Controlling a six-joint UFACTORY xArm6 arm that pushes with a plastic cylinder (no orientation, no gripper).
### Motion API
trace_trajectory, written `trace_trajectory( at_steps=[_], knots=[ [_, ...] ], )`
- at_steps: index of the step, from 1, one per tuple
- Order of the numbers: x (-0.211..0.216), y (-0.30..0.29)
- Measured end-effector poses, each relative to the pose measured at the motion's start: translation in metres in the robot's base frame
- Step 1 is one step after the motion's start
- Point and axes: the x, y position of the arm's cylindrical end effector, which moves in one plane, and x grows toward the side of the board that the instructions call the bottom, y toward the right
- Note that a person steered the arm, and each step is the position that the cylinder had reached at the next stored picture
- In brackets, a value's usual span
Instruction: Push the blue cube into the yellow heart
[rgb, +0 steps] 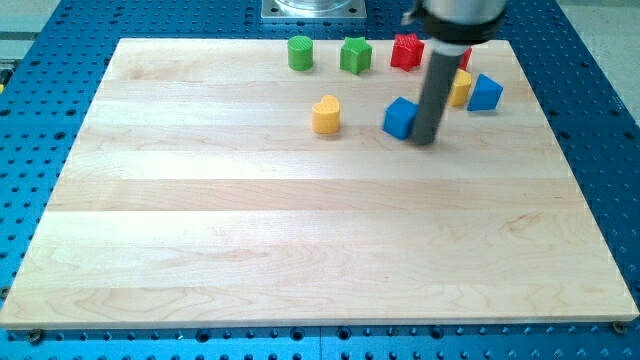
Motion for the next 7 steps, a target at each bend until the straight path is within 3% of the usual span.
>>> trace_trajectory(
  at_steps=[1,2,4,7],
  knots=[
    [-0.013,-0.002],
    [-0.061,0.024],
    [-0.013,-0.038],
    [-0.011,-0.078]
  ],
)
